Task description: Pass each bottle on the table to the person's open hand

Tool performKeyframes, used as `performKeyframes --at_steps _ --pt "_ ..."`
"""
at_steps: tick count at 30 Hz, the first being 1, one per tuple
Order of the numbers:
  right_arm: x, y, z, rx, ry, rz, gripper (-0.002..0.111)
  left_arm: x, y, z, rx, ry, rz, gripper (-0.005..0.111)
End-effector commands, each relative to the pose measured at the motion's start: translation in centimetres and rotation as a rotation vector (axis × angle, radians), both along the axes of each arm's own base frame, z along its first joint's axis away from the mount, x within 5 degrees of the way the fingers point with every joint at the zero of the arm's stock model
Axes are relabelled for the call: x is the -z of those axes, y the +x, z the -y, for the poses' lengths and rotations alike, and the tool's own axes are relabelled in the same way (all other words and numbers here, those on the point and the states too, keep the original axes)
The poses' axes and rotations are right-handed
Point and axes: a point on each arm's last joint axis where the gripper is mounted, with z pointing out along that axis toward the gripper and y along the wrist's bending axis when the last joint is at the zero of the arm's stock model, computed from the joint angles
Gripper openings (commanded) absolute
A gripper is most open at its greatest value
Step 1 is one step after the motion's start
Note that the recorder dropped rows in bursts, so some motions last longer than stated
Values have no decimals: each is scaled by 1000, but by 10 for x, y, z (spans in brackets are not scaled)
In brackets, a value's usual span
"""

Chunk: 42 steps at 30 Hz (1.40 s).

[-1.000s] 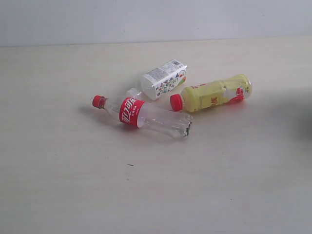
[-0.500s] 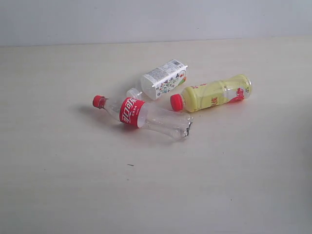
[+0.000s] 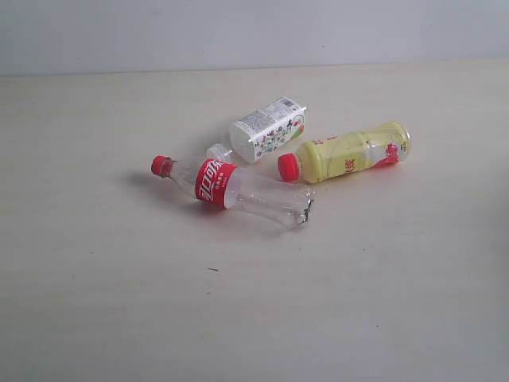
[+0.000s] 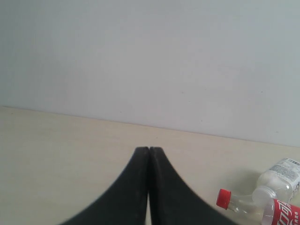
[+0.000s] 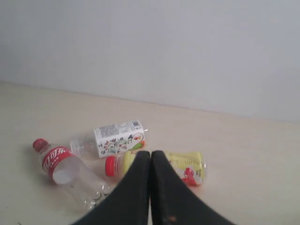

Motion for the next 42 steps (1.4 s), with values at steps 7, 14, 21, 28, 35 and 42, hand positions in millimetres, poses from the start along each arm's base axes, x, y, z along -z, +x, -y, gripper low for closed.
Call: performKeyframes --at_steps 7,14,21,28,35,42 --pt "12 2 4 29 -105 -62 0 -1 0 0 -2 -6 14 3" --pt "29 7 3 43 -64 -28 0 -1 0 0 -2 -6 14 3" --pt "30 6 1 34 -16 -61 0 -1 0 0 -2 -6 14 3" --pt "25 -1 3 33 5 -5 0 -1 0 0 -2 -6 14 3" --pt "20 -13 7 34 25 82 0 -1 0 0 -2 -6 14 3" --pt "17 -19 8 34 38 126 0 -1 0 0 -2 -6 14 3"
